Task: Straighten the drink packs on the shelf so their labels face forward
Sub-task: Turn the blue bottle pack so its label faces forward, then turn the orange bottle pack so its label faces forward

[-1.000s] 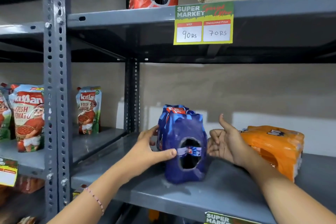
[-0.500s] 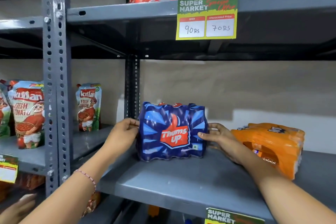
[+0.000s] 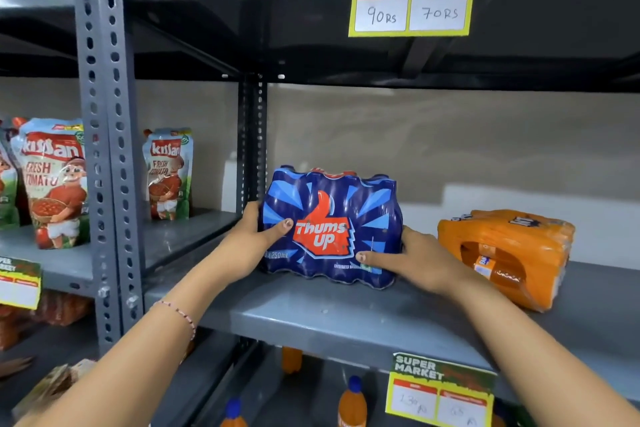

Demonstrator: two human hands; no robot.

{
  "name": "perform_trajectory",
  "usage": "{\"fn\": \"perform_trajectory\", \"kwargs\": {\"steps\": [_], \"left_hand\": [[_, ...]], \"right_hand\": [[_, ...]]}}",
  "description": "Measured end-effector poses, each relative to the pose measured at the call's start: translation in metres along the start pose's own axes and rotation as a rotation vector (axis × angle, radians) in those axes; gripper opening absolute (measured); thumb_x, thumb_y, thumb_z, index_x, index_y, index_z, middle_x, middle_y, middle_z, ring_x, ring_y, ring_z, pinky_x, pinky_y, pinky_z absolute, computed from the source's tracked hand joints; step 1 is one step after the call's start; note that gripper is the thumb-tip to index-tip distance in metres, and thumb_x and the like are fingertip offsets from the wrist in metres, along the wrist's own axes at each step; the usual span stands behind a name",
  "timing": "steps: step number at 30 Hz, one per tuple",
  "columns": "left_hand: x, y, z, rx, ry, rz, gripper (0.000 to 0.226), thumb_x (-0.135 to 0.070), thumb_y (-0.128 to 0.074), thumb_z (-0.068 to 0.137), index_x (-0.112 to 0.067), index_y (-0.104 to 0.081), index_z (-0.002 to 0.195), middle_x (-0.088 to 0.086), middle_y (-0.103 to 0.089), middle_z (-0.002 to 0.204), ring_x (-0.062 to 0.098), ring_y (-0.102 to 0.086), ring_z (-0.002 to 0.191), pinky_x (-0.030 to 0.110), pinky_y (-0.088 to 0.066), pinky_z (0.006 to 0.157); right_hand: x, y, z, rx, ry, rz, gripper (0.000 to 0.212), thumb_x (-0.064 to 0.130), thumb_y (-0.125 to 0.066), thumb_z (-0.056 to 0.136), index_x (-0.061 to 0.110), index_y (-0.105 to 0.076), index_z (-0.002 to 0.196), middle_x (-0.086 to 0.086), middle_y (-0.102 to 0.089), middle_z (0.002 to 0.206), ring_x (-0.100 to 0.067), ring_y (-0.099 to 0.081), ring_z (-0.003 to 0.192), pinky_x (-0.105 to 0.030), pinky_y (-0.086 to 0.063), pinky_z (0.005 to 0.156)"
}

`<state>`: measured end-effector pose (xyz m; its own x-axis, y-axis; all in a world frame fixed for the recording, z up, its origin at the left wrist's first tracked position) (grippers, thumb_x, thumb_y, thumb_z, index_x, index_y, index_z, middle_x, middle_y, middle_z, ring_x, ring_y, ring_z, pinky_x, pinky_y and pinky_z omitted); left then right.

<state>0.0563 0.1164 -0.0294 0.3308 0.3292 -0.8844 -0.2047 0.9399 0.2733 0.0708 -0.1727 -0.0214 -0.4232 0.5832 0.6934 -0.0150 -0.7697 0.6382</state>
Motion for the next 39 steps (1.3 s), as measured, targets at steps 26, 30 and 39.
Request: {"fn": "perform_trajectory", "kwargs": {"steps": [26,30,39], "left_hand": [[0.001,0.000,-0.062,-0.098,-0.057,-0.117,0.055,-0.080,-0.072,0.059,-0.062,-0.054,0.107,-0.029,-0.071,0.114,0.002,-0.073,0.101,0.045,-0.056,0.092],[0.005,-0.002,-0.069,-0.197,-0.026,-0.148,0.061,-0.078,-0.076,0.057,-0.063,-0.057,0.112,-0.021,-0.071,0.120,0.014,-0.070,0.113,0.051,-0.053,0.096],[-0.085,-0.122,-0.128,-0.412,-0.563,0.130,0.054,-0.045,-0.062,0.086,-0.026,-0.052,0.135,-0.010,-0.061,0.131,0.009,-0.059,0.123,0.026,-0.042,0.108]], "right_hand": [[-0.012,0.143,-0.019,-0.550,0.036,-0.249,0.053,0.080,-0.038,0.085,0.031,-0.058,0.092,0.000,-0.076,0.080,-0.025,-0.070,0.081,-0.040,-0.052,0.071],[-0.077,0.212,0.032,-0.397,-0.315,-0.488,0.057,0.058,-0.049,0.093,0.012,-0.056,0.125,-0.018,-0.065,0.128,-0.036,-0.060,0.114,-0.043,-0.049,0.092],[-0.144,0.227,0.034,-0.245,-0.474,-0.150,0.046,0.056,-0.065,0.085,0.009,-0.067,0.086,-0.018,-0.074,0.107,-0.030,-0.069,0.089,-0.037,-0.056,0.083]]}}
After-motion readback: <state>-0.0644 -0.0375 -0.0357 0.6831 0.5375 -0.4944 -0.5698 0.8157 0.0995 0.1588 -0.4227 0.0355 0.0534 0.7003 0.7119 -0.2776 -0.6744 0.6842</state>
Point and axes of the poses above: each hand's wrist, its own z-axis towards the middle knuckle, its own y-axis out of the back of the hand, x = y × z, the point moved 2 cm from there along z, towards the middle knuckle
